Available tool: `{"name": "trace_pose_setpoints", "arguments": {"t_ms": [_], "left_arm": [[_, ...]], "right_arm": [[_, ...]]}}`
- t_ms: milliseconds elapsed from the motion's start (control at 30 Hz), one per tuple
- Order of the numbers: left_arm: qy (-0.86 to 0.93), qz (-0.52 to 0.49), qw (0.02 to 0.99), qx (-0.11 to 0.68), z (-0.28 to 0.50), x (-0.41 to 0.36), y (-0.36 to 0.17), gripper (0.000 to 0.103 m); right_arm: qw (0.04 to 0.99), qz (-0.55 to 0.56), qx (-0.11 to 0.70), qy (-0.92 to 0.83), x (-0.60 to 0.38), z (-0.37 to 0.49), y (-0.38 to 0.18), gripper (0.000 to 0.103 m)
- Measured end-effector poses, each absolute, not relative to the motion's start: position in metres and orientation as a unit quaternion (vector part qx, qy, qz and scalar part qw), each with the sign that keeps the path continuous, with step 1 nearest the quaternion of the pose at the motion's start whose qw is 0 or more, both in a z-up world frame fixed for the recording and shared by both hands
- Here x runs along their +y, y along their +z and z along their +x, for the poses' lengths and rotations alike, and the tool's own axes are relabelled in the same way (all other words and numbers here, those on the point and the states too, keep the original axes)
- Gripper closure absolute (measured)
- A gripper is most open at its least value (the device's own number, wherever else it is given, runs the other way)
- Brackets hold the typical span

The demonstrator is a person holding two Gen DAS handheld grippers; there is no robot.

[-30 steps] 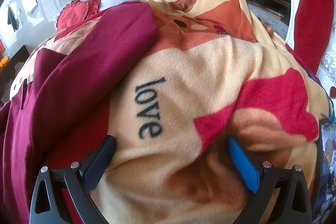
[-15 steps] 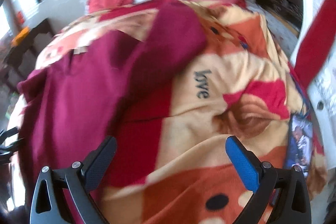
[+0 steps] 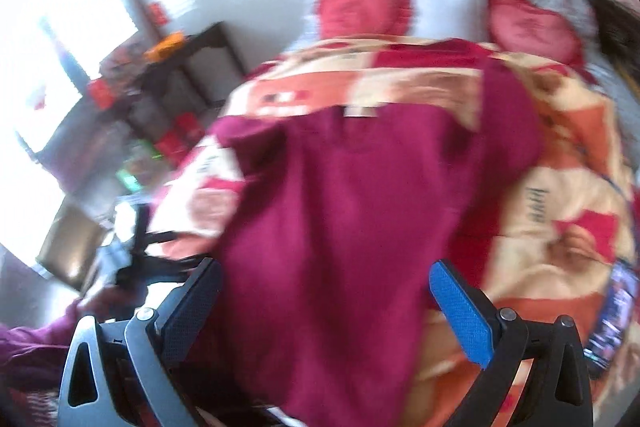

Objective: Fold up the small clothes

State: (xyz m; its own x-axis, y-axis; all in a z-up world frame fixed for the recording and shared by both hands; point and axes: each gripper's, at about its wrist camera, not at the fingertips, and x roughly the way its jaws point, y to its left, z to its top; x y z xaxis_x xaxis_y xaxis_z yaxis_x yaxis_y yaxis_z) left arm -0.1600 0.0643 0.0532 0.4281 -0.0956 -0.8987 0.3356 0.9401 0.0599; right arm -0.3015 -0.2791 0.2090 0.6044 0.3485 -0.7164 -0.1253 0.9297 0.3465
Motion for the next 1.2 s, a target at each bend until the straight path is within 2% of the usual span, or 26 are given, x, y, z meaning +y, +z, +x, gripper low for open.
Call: {"name": "trace_pose_setpoints", "arguments": {"t_ms": [200, 433, 1200], "left_arm": [[-0.142, 0.053, 0.861, 0.485, -0.159, 0.077, 0.092, 0.001], [-0.149, 0.021, 0.879, 0.452, -0.142, 0.05, 0.12, 0.001], [-0.144, 0.033, 0.884, 0.444, -0.1, 0.006, 0.113, 0.001]], "right_arm": [[0.878, 0.139, 0.415, 0.193, -0.229, -0.288, 0.223, 0.0], [0.896, 0.078, 0.418, 0.131, -0.199, -0.242, 0.203, 0.0], [0.908, 0.07, 0.412, 0.009, -0.207, -0.168, 0.144, 0.0]]}}
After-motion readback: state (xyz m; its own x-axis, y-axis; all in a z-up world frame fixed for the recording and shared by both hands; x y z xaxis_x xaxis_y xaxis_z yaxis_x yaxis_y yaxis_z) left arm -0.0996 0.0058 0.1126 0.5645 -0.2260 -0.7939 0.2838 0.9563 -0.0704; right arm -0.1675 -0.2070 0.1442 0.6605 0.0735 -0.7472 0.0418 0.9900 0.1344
